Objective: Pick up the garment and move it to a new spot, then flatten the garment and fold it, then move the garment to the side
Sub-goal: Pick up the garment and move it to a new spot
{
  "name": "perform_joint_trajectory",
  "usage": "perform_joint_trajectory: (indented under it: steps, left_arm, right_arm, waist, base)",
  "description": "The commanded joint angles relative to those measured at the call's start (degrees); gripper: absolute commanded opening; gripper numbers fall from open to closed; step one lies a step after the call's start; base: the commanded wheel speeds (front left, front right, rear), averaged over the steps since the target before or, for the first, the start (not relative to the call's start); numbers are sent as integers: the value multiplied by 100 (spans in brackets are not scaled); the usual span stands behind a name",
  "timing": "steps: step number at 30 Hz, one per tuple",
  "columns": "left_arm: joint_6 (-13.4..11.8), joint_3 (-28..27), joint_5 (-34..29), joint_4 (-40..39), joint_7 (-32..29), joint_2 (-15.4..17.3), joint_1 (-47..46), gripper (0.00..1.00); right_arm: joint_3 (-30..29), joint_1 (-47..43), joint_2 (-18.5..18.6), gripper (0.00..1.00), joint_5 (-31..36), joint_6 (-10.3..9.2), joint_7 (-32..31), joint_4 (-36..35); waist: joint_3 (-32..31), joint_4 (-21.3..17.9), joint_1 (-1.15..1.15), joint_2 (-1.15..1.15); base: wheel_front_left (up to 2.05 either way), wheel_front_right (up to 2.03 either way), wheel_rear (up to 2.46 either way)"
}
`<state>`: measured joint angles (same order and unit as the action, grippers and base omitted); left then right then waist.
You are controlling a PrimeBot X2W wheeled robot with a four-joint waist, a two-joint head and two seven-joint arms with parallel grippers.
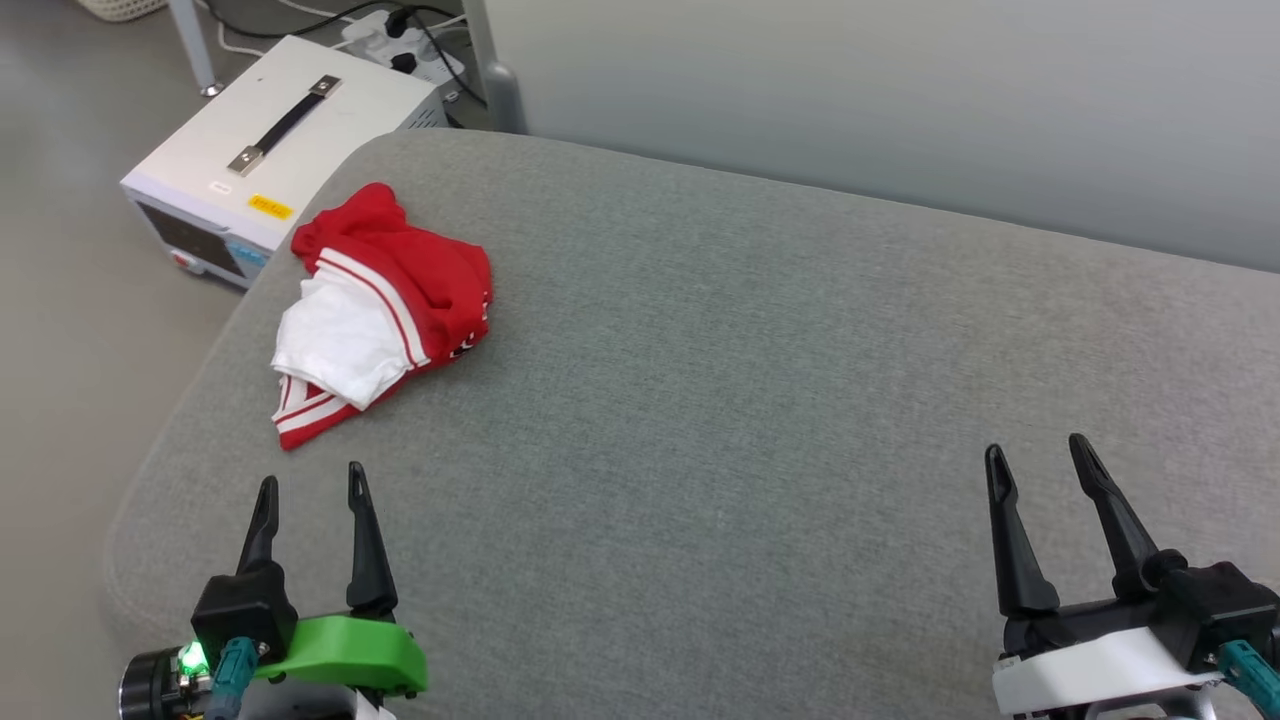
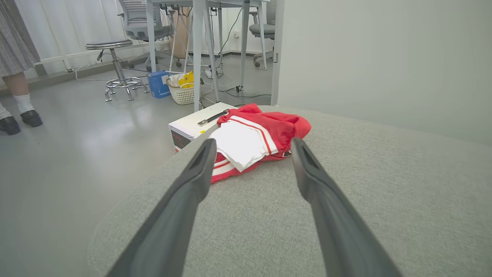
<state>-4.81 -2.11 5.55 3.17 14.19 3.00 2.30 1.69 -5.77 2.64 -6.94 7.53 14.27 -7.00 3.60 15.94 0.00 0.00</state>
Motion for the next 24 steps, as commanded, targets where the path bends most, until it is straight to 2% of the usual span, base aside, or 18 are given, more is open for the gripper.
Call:
perform_joint_trajectory:
  steps: [1,7,14,18,24]
  left_arm:
    - [-59,-9,66,32,76,-13,-3,100]
    - [-53,-98,177,70,81,-13,1,100]
    - [28,-281,421,134,81,-13,-18,100]
    - [241,-493,560,195,81,-13,-181,100]
    - [820,-982,469,393,81,186,-1002,100]
  right_arm:
    - [1,-8,23,100,52,-4,69,-57]
    - [25,16,23,100,119,-4,73,-66]
    - [51,32,23,100,154,-4,73,-62]
    - [76,55,23,100,172,-4,73,-63]
    - [100,221,27,100,300,-4,73,-125]
  waist:
    - [124,431,0,0]
    - [180,722,0,0]
    - [194,824,0,0]
    - [227,774,0,0]
    - [505,559,0,0]
  base:
    - [0,0,0]
    - [0,0,0]
    - [0,0,0]
    - [0,0,0]
    - [0,0,0]
